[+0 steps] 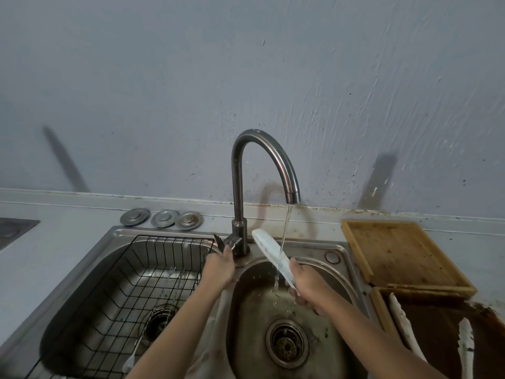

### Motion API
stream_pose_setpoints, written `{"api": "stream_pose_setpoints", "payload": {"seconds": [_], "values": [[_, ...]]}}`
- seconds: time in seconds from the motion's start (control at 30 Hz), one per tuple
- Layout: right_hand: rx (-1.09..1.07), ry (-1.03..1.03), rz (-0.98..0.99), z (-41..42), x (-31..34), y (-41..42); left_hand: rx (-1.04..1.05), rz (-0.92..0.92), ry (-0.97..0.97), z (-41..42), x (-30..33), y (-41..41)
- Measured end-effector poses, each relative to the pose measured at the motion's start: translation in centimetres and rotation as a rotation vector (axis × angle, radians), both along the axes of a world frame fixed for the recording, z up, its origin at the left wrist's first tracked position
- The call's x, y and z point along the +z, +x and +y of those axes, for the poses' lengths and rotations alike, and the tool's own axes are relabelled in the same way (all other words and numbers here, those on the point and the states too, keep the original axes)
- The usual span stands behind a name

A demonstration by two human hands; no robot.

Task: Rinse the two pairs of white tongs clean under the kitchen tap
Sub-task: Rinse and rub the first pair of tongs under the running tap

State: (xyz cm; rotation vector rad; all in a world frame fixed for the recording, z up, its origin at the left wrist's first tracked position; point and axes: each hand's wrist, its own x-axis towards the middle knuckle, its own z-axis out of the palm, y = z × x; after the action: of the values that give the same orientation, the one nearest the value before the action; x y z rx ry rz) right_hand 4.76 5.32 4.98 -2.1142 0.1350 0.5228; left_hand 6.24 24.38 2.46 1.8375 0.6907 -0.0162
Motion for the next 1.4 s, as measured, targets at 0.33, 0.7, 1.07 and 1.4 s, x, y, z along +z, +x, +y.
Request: {"api": "stream_pose_setpoints", "payload": {"seconds": [0.33, 0.7, 1.07, 1.4], "values": [[-0.131, 0.700, 0.186, 1.8, 0.1, 0.1, -0.049, -0.179, 0.343, 0.6, 0.6, 1.6], [0.013, 0.159, -0.161, -0.8, 1.4, -0.8, -0.042, -0.072, 0.571, 0.1, 0.3, 4.1], [0.497, -0.807, -0.173, -2.9, -3.5, -1.2, -0.064, -0.033, 0.701, -0.5, 0.7, 4.6], [0.466, -0.797, 0.010, -1.4, -3.5, 0.9, -0.037, -0.030, 0.666, -0.7, 1.1, 4.2]]}}
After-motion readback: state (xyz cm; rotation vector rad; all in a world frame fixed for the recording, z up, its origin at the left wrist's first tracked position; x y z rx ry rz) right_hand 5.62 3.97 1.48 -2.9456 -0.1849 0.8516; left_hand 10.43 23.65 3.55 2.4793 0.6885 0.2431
